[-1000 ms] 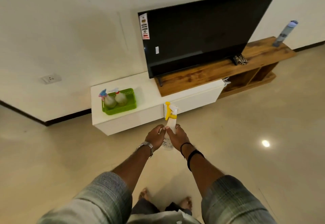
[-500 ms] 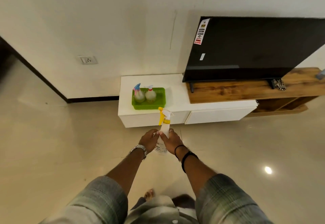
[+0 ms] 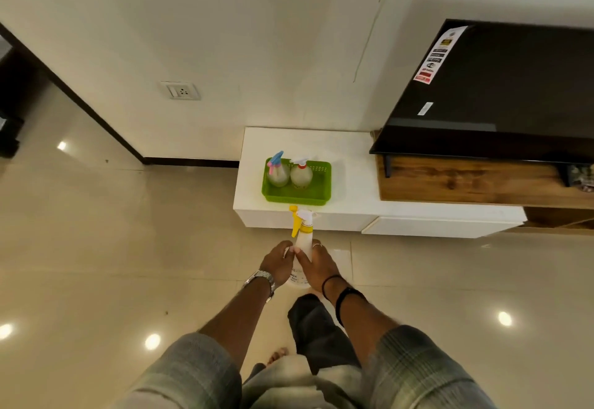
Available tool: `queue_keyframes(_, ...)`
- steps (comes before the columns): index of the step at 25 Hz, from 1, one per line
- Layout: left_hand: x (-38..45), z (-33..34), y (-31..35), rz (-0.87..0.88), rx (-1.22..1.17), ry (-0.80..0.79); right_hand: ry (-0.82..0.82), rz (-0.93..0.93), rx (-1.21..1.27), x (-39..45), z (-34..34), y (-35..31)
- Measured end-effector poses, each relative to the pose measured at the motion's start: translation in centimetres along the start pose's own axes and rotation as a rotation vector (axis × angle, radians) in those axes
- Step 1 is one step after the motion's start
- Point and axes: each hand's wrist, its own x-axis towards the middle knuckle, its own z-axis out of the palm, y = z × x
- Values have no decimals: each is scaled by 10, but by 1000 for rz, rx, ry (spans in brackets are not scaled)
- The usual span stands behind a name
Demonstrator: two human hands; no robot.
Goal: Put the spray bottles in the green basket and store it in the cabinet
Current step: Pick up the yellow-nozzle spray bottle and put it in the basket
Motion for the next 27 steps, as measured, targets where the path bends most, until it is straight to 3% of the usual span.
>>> queue_keyframes(7, 111, -2, 63, -15, 38, -29, 113, -78, -27, 110, -44, 5)
queue_keyframes(12, 206, 12, 87, 12, -36, 57, 234, -135, 123, 200, -55, 19)
queue_keyframes(17, 276, 26, 72, 72, -47, 120, 360, -202, 109, 266, -46, 46)
queue_keyframes(20, 295, 29, 49, 58, -9, 139, 376, -248, 92, 285, -33, 61)
queue_keyframes(27, 334, 26, 30, 203, 83, 81, 370, -177, 96, 317, -7, 68)
